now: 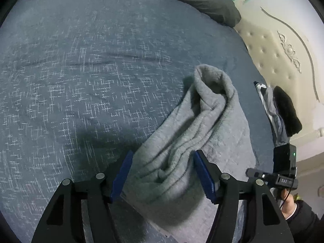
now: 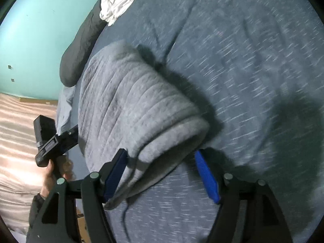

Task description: Fold clothes

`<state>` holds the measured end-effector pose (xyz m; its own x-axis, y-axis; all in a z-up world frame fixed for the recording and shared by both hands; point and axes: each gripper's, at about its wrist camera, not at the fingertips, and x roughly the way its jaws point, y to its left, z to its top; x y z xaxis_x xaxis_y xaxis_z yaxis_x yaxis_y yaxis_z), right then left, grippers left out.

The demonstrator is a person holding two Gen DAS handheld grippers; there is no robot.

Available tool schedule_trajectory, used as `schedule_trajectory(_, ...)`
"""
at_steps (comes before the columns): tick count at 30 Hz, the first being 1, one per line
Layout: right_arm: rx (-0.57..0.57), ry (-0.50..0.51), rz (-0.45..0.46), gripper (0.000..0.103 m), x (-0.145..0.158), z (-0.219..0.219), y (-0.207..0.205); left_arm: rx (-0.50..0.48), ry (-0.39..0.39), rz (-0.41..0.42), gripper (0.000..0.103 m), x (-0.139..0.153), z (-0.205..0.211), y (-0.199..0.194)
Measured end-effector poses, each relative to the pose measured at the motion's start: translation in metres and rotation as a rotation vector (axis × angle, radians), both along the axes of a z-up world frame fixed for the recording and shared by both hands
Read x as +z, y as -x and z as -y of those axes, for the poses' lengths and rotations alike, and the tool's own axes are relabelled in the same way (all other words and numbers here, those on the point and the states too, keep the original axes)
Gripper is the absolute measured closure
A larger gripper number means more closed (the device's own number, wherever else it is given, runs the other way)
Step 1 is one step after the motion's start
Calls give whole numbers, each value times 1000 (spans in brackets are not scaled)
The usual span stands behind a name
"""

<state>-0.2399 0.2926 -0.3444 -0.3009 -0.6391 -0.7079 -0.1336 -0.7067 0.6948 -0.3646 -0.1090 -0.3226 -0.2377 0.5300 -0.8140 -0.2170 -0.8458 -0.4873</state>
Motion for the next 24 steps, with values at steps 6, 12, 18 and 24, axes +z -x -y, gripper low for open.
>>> schedule_trajectory(6,-22,-27,24,32,-10,15,8,13,-24,2,33,-11,5,9)
schedule_trajectory(12,-36,-36,-24,39,-2,21,14,10,-45,-10,33,-19,2,8)
schedule_trajectory(18,-28,-40,-89,73,15,25,23,-23,-76,-15,53,-20,-4,3)
schedule_trajectory(24,8,-106,-215,87,57,26,43,-70,-92,-57,87,-2,-20,-1)
